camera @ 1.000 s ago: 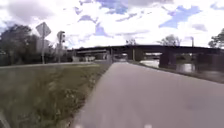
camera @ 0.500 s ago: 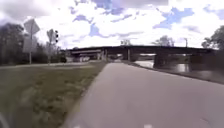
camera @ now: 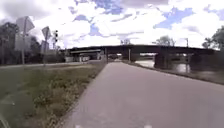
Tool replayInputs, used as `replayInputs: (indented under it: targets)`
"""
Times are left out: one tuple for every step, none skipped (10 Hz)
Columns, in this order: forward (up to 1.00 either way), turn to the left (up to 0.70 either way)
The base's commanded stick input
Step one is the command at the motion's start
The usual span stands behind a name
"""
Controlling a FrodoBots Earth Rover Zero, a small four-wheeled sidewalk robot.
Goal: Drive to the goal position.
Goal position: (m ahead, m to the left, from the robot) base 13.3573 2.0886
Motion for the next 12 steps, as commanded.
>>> replayInputs:
  targets:
    - [1.00,0.00]
    - [1.00,0.00]
    - [1.00,0.00]
    - [1.00,0.00]
    - [1.00,0.00]
    - [1.00,0.00]
    - [1.00,0.00]
    - [1.00,0.00]
    - [1.00,0.00]
    - [1.00,0.00]
    - [1.00,0.00]
    - [1.00,0.00]
